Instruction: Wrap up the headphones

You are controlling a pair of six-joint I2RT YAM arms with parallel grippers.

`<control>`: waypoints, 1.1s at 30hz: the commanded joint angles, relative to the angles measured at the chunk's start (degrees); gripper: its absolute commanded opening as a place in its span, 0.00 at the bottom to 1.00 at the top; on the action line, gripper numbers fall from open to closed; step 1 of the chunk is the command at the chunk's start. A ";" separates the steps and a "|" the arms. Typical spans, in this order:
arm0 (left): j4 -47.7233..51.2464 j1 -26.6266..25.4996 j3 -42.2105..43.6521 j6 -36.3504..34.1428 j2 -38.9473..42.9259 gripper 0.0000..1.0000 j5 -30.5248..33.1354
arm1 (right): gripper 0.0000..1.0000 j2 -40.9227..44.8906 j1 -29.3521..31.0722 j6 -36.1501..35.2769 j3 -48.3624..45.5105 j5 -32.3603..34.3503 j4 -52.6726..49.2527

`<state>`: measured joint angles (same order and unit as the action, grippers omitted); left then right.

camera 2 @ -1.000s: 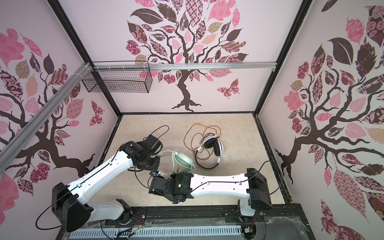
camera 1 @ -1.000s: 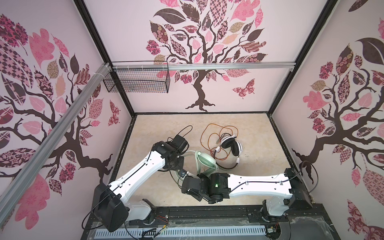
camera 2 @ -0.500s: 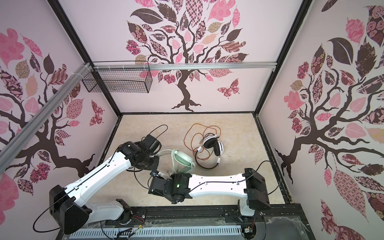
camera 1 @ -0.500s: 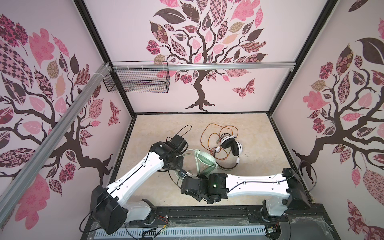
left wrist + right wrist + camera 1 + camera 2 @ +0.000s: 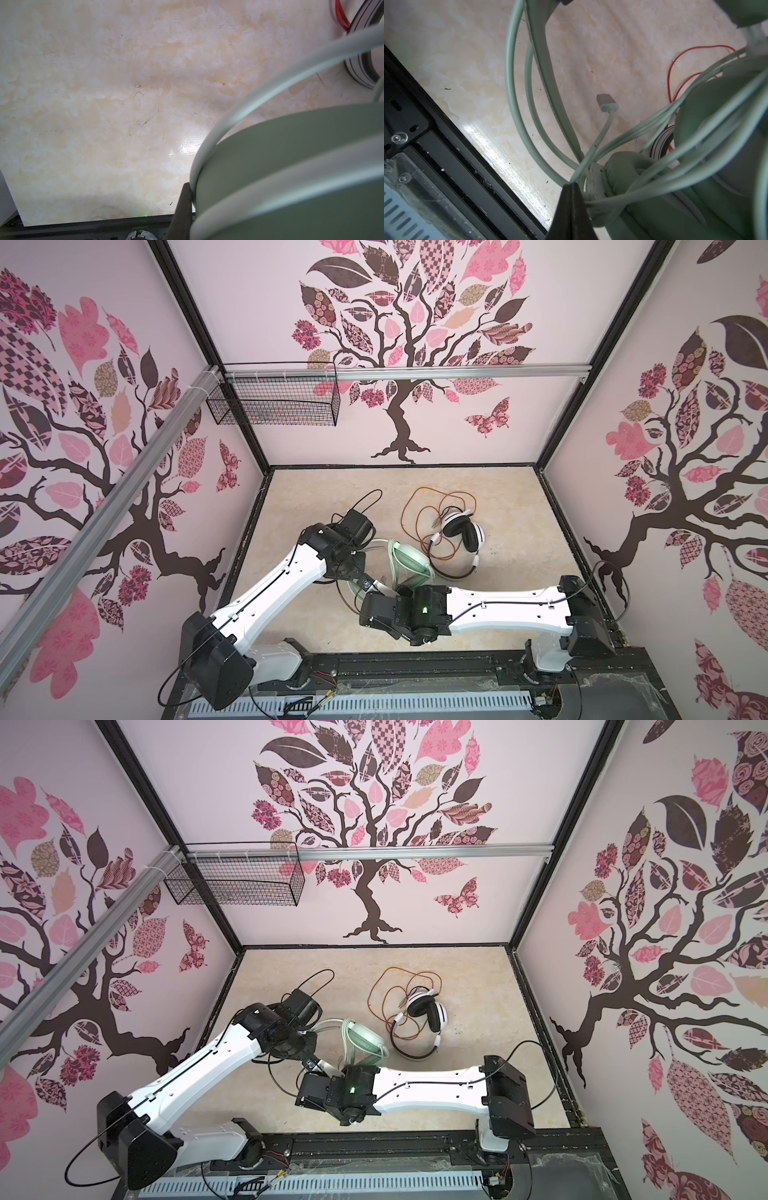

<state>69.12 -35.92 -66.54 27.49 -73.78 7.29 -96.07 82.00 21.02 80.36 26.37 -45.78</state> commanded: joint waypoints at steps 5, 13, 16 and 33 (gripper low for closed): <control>-2.46 0.03 -2.23 0.28 1.82 0.00 -2.75 | 0.00 14.33 -3.46 3.93 -7.72 -14.49 14.96; -3.60 0.04 -2.20 0.83 1.62 0.00 -4.25 | 0.00 27.36 -7.68 13.60 -21.53 -29.76 37.76; -3.48 0.15 -2.24 1.16 1.86 0.00 -4.34 | 0.00 26.36 -7.90 11.62 -18.94 -26.57 32.52; -0.39 3.04 -6.11 -4.33 5.84 0.00 -12.05 | 0.26 53.46 -33.61 4.27 -20.50 -25.67 11.13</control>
<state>69.93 -33.12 -70.28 24.77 -68.97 -0.73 -39.68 50.00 30.09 58.57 12.10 -29.17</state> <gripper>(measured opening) 0.065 0.262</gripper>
